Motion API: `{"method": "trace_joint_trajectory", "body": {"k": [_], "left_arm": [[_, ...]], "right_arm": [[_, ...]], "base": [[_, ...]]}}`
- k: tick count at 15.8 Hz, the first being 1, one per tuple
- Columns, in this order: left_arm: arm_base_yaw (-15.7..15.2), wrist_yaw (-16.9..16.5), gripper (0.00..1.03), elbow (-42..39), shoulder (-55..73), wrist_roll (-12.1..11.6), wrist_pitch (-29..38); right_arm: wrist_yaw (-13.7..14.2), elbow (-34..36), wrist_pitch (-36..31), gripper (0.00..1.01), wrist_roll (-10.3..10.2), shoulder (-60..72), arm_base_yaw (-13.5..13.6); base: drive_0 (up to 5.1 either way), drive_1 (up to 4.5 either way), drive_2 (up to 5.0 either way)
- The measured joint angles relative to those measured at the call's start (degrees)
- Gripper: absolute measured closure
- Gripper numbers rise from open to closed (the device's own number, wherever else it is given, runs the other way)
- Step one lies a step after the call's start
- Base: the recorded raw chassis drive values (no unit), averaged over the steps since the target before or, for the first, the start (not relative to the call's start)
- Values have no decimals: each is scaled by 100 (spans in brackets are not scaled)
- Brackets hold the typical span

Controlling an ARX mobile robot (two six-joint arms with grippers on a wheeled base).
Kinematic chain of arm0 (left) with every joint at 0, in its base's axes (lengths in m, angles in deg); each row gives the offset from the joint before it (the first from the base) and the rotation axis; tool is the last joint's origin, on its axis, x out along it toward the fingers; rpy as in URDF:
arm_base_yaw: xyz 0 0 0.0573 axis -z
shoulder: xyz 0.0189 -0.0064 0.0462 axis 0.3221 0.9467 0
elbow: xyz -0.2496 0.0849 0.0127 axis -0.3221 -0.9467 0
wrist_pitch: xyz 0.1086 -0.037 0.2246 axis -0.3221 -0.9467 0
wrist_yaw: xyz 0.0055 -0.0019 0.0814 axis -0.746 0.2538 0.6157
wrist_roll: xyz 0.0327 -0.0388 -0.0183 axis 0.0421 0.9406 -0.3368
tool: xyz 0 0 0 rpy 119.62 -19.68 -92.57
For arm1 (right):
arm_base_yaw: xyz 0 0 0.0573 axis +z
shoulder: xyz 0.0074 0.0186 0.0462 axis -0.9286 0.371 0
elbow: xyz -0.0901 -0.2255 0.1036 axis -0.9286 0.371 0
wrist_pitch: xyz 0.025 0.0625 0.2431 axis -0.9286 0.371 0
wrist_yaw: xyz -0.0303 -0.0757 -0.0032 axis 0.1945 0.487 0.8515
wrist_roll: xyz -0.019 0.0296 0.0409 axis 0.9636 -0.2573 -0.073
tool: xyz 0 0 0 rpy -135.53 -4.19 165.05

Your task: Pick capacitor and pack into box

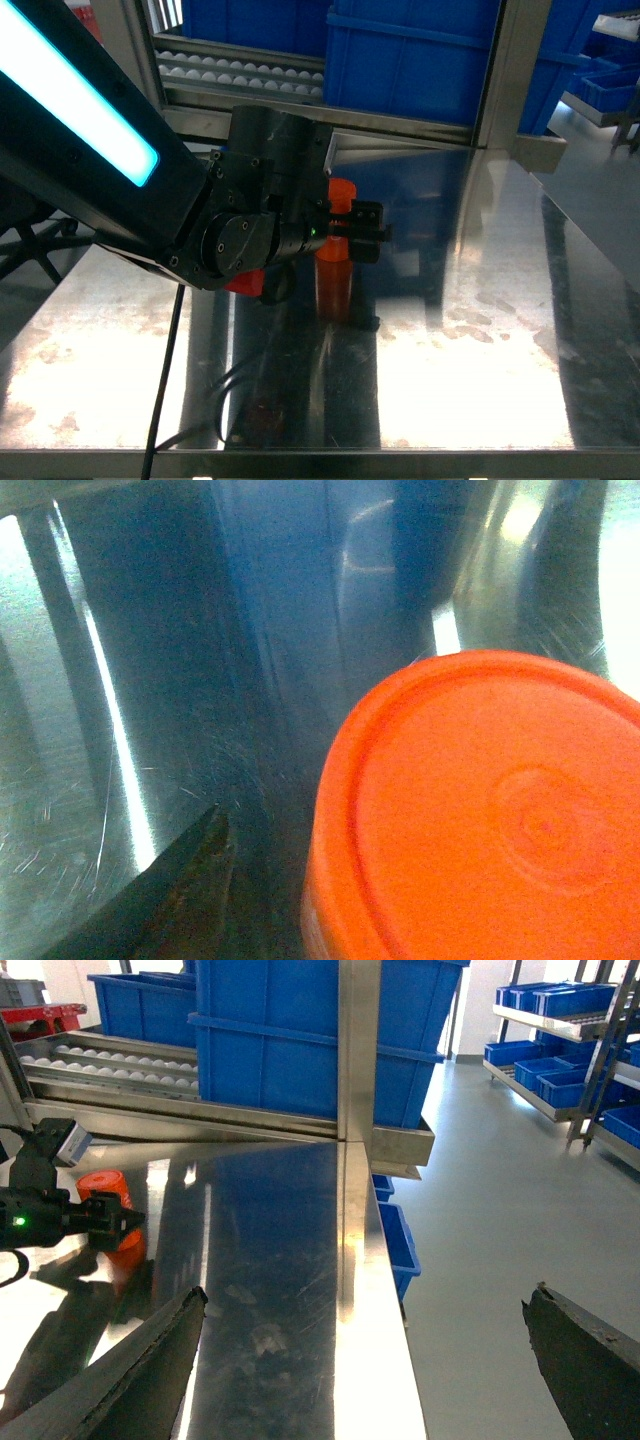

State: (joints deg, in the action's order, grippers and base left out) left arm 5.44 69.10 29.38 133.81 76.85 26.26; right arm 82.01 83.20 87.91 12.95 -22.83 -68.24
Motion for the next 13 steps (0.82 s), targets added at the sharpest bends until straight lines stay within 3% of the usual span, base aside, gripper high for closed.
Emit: {"method": "trace_joint_trajectory", "body": {"k": [3,4,10,11,13], "left_arm": [[-2,-13,57,61,22,72,-22],[-13,116,58,-905,-658,61,404],[-356,463,58,-3877,-3512,-387,2505],[-396,634,58,-4415,-3899,-487,2721],[-411,704,58,-4725,-4144,-516,2787]], "right_arm": [[0,0,0,3,0,0,0],[0,0,2,3,0,0,0],[2,0,0,3,0,0,0],[2,0,2,3,0,0,0],[0,0,0,3,0,0,0]], "base": [[0,0,0],[0,0,0],[0,0,0],[0,0,0],[0,0,0]]}}
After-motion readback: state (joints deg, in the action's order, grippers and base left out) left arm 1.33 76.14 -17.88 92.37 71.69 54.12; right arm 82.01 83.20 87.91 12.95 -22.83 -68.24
